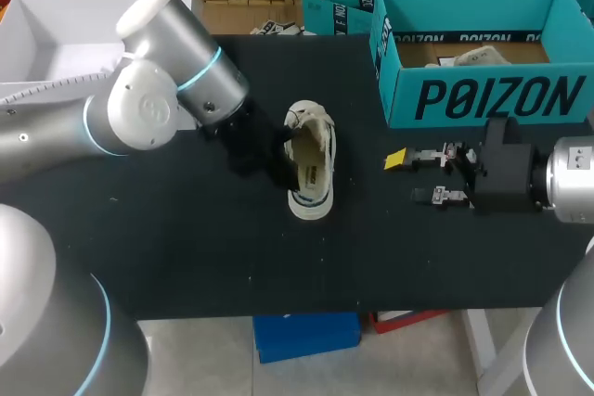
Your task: Take the shoe out of the shoebox, open the shoe tongue, remove and reinsert the insole, then place the shoe into the shoebox
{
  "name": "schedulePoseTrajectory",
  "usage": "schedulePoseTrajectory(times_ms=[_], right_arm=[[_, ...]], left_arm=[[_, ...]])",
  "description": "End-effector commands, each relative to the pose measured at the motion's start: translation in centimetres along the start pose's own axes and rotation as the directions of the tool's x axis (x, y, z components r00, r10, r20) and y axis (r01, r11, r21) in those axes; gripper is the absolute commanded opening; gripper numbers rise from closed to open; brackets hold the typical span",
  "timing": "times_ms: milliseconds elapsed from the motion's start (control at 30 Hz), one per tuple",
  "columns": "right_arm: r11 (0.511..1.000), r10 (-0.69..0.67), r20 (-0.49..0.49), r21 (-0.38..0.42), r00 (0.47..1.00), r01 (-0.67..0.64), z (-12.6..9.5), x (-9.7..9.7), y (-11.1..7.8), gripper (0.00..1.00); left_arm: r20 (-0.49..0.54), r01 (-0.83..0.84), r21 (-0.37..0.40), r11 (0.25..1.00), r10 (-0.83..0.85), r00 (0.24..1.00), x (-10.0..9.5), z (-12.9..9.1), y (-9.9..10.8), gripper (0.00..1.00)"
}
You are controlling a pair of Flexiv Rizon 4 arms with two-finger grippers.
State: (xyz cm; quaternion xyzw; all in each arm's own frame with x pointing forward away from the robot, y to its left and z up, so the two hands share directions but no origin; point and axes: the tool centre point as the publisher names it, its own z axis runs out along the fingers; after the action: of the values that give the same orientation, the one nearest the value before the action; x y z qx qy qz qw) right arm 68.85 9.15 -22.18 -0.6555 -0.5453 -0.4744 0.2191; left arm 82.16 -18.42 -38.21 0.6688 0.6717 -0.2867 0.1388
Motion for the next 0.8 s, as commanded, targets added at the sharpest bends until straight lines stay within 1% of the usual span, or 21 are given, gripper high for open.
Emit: schedulePoseTrajectory(times_ms=[33,167,233,300,333,433,500,567,667,800], right_arm=[[1.000,0.000,0.001,0.000,1.000,0.000,0.0,0.0,0.0,1.00],[1.000,0.000,0.001,0.000,1.000,0.000,0.0,0.0,0.0,1.00],[1.000,0.000,0.001,0.000,1.000,0.000,0.0,0.0,0.0,1.00],[1.000,0.000,0.001,0.000,1.000,0.000,0.0,0.0,0.0,1.00],[1.000,0.000,0.001,0.000,1.000,0.000,0.0,0.0,0.0,1.00],[1.000,0.000,0.001,0.000,1.000,0.000,0.0,0.0,0.0,1.00],[1.000,0.000,0.001,0.000,1.000,0.000,0.0,0.0,0.0,1.00],[1.000,0.000,0.001,0.000,1.000,0.000,0.0,0.0,0.0,1.00],[1.000,0.000,0.001,0.000,1.000,0.000,0.0,0.0,0.0,1.00],[1.000,0.000,0.001,0.000,1.000,0.000,0.0,0.0,0.0,1.00]], left_arm=[[-0.006,0.003,-0.001,1.000,-0.003,1.000,-0.1,0.1,0.2,0.02],[0.012,0.004,0.005,1.000,-0.004,1.000,-0.3,-0.5,0.1,0.07],[0.006,-0.012,0.003,1.000,0.012,1.000,-0.5,-1.2,-0.1,0.05],[-0.016,-0.030,0.008,1.000,0.031,0.999,-0.5,-1.8,-0.1,0.00],[-0.027,-0.039,0.008,0.999,0.039,0.999,-0.6,-2.1,-0.2,0.00],[-0.107,-0.062,0.021,0.998,0.064,0.992,-0.5,-2.6,-0.3,0.00],[-0.181,-0.070,0.026,0.997,0.073,0.981,-0.4,-2.6,-0.4,0.00],[-0.225,-0.069,0.026,0.997,0.074,0.972,-0.3,-2.6,-0.4,0.00],[-0.309,-0.087,0.017,0.996,0.088,0.947,-0.5,-2.2,-0.6,0.00],[-0.380,-0.114,0.008,0.994,0.108,0.919,-1.1,-1.3,-0.7,0.00]])
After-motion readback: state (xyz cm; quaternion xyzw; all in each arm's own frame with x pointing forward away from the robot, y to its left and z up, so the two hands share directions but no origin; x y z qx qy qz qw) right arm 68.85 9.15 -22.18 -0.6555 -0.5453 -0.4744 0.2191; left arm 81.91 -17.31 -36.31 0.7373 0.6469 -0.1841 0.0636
